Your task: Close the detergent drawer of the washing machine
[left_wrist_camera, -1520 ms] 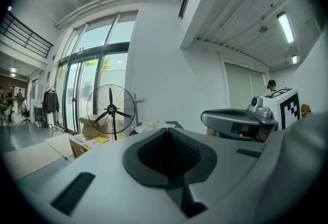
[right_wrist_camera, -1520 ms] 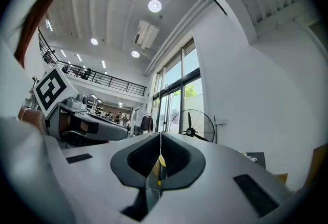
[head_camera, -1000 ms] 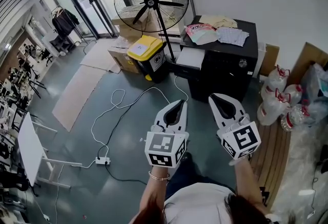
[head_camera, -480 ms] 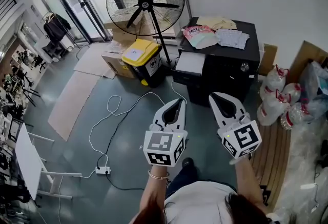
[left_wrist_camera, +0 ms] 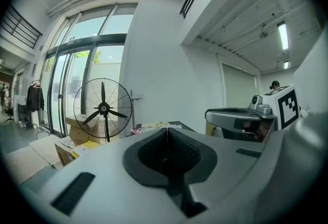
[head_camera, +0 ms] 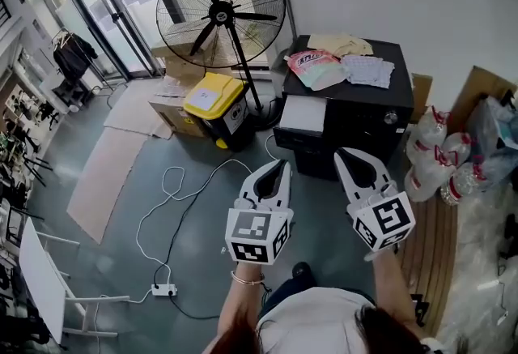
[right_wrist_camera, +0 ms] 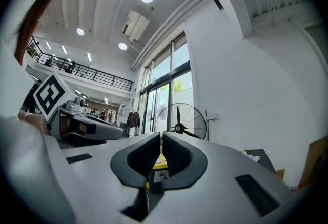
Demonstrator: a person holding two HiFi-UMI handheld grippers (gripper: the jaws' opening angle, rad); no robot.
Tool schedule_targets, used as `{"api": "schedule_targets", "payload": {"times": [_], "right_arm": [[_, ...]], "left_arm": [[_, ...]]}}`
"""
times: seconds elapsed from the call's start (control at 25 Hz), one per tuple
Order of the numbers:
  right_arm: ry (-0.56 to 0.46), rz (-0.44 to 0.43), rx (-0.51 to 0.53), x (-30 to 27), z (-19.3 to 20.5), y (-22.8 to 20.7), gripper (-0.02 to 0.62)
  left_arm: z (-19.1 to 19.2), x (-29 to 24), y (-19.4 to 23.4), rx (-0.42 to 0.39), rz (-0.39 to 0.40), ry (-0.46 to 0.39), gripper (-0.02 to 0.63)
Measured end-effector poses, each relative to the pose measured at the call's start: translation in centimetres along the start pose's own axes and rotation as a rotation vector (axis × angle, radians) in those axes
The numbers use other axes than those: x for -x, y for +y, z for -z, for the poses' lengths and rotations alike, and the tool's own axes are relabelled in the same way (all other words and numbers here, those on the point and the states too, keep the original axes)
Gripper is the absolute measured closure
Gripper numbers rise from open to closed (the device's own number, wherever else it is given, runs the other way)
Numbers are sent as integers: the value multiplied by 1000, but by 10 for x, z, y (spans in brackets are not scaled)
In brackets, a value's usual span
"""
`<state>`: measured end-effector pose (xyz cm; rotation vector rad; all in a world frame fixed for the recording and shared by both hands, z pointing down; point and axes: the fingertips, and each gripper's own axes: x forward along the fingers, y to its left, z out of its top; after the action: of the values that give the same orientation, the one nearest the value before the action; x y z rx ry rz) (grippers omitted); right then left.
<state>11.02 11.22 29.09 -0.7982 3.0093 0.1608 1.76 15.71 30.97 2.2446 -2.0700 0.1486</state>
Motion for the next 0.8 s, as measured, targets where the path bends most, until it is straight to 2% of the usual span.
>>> {"api": "schedule_targets", "payload": {"times": [0.36, 0.8], "right_arm": [[30, 89, 0, -48, 10, -5, 568], [62, 144, 6, -72, 29, -17, 568]], "left_arm": [[12, -26, 56, -14, 54, 12, 586], [34, -53, 82, -3, 105, 40, 586]]}}
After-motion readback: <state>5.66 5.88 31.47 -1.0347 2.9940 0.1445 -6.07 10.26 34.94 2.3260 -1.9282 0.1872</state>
